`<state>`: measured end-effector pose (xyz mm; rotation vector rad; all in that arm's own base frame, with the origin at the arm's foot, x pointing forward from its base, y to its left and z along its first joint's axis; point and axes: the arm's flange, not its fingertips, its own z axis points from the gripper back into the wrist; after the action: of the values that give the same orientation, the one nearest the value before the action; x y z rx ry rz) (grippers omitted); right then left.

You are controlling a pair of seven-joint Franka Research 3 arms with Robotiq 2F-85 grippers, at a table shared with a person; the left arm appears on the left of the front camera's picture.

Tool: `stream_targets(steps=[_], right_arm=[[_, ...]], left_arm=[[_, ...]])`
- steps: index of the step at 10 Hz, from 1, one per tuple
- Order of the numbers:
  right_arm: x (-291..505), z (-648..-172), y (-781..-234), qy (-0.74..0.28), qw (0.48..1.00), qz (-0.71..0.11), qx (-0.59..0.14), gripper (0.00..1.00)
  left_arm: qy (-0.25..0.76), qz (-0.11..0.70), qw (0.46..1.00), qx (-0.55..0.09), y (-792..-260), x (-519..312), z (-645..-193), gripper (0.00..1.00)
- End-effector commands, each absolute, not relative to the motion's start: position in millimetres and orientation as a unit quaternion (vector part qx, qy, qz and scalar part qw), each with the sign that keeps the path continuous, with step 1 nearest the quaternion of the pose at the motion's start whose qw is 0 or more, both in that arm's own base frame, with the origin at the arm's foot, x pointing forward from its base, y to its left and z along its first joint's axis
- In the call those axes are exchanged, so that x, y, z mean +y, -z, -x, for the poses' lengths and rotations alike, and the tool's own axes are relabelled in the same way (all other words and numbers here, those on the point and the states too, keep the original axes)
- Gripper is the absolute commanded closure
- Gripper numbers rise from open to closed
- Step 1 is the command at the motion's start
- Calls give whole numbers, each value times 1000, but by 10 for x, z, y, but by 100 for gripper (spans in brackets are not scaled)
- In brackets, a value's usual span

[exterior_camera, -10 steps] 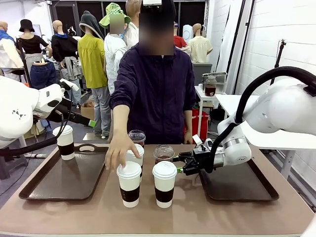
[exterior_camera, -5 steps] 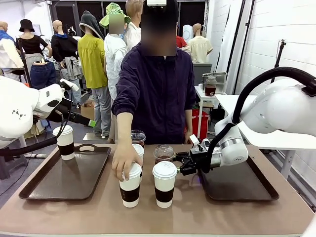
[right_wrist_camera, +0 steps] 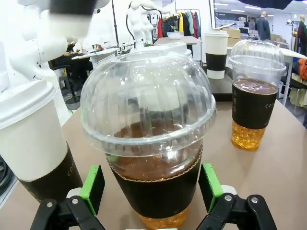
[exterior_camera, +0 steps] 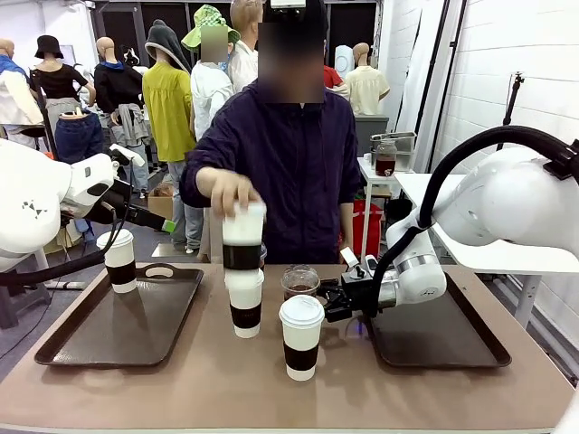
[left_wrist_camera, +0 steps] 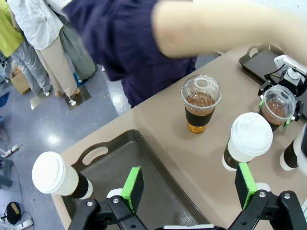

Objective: Distribute the coffee onto the tray.
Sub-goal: Pick up one iced Americano and place it on the right Handle tray.

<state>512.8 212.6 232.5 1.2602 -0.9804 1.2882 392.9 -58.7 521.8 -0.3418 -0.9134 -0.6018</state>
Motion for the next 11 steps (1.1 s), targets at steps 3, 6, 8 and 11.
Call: stream_targets(steps=[3,6,8,11], right_arm=[[2260,-5204,-2258,-536,518,-526,-411,0],[2250,-5220,-2275,-516,528,-543,-401,20],[2236,-5212,-2272,-520,525,-534,-412,40],[2180,-5240,-2318,-509,521,-540,-422,40]], left_arm=[[284,162,841,-430,-5218,-576,-3926,0],[284,162,841,-430,-5218,-576,-3926,0],[284,162,841,-430,-5218,-576,-3926,0],[284,162,841,-430,-5218,-576,-3926,0]])
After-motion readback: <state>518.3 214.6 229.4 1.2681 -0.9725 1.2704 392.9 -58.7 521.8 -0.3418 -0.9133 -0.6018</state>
